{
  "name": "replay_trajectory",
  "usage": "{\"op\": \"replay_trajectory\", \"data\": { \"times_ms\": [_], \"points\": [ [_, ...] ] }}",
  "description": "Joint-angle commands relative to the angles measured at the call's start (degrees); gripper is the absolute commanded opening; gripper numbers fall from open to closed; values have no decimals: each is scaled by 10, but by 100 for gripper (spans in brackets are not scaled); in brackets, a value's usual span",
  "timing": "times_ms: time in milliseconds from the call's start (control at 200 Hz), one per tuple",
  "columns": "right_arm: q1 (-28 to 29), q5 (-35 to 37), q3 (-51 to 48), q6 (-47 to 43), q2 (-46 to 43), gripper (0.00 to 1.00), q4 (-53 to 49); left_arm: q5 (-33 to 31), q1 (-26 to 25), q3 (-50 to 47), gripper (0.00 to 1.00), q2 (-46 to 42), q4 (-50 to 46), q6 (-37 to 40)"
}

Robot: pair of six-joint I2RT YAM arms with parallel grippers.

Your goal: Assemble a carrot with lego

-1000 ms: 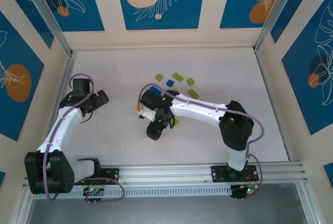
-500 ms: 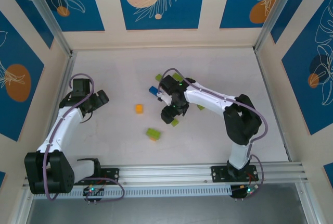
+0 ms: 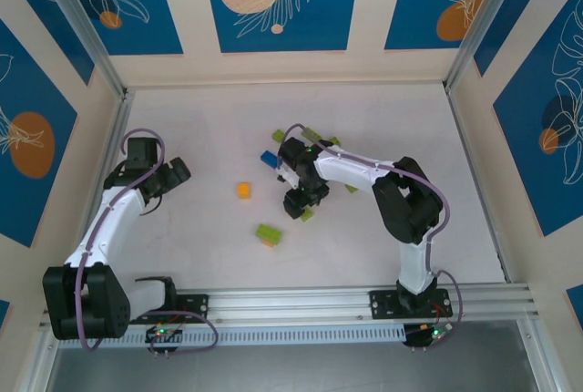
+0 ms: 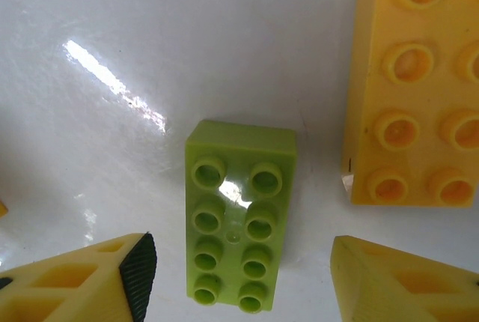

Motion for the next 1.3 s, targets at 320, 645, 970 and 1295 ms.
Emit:
{"op": "replay_trajectory", "data": {
  "times_ms": [320,645,970,1295],
  "points": [
    [-4,-23,6,7,34,57,8,6,10,0,97,5,4,-1],
    [-4,-29,14,9,39,54,6,7,10,0,97,5,5,0],
    [0,-30,20,8,34,45,1,9,10,0,97,6,6,0],
    [29,-12,8,13,-42,38,-44,11,11,0,97,5,6,-1]
  ]
}}
